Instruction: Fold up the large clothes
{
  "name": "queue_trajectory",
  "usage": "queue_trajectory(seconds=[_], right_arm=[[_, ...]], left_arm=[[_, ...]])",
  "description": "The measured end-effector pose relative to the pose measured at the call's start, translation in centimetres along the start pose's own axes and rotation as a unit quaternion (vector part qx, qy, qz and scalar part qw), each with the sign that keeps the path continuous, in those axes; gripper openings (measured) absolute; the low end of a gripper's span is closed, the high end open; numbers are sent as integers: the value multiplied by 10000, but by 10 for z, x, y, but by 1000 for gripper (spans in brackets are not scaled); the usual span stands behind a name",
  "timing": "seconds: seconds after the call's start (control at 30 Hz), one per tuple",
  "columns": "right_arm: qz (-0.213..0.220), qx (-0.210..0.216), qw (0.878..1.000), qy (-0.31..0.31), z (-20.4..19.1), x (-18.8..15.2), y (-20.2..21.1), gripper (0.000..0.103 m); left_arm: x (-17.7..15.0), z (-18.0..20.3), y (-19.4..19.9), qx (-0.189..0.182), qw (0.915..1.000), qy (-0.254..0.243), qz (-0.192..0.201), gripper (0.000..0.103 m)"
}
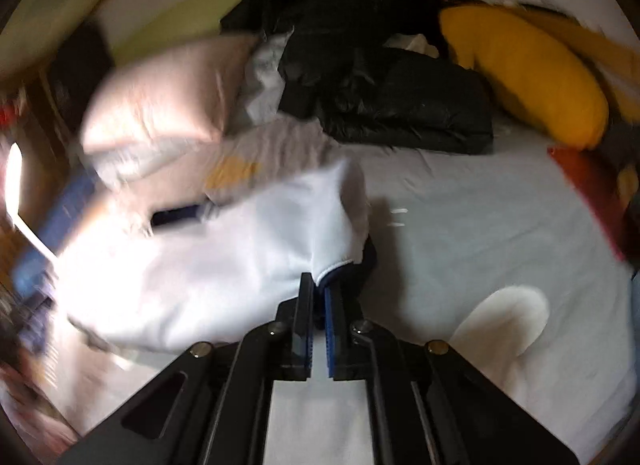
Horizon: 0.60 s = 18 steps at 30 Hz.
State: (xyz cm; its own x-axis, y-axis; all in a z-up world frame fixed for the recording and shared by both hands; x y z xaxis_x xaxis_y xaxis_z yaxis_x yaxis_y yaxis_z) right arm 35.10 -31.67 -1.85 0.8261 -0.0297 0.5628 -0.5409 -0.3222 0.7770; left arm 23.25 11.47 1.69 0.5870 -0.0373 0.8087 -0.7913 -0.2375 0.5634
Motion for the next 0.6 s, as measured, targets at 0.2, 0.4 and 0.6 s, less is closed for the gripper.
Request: queue_trajectory(seconds=[0.2,0.4,0.6], right_arm=[[-652,-85,9967,-483,22,-13,-28,6],[571,-160,9982,30,2,11,30,24],[647,682,9941,544,-44,19,24,38]], left_arm=[[-10,7,-14,-52,9994,-150,-303,76],[-10,10,-21,-86,9992,-157,-365,76],[-17,29,-42,-313,9961,-212,-792,76]])
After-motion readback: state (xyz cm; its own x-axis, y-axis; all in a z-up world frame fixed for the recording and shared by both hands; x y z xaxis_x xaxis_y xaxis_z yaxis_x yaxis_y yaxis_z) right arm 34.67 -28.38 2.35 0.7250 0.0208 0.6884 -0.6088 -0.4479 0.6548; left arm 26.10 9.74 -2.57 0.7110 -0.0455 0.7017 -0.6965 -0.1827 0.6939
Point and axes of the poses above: each gripper's, at about its wrist camera, not at the fingertips, and y roughly against the way its jaws point, z to its right, x to its top, the point moved 7 cm from there along -y, roughly the way its jaws point, and after that the axes turned 13 degrees about x, right-handed, at the moved point
